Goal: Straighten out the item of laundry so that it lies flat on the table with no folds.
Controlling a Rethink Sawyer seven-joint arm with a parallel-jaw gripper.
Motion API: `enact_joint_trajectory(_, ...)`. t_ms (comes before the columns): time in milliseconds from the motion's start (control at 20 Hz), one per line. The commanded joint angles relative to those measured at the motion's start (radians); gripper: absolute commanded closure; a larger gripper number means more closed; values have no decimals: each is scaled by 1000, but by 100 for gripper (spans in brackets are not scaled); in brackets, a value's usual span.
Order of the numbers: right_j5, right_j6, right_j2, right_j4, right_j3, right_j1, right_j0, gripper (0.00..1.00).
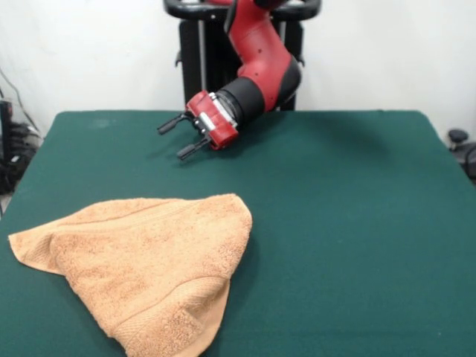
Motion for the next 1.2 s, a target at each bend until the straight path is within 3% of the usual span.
enact_joint_trajectory(50,111,194,289,32,-253,59,46,0)
enact_joint_trajectory(550,146,150,329,108,-280,33,65,0)
enact_joint_trajectory(850,174,122,334,102,-292,19,64,0)
enact_joint_trajectory(1200,240,119,322,47,-209,-48,56,0)
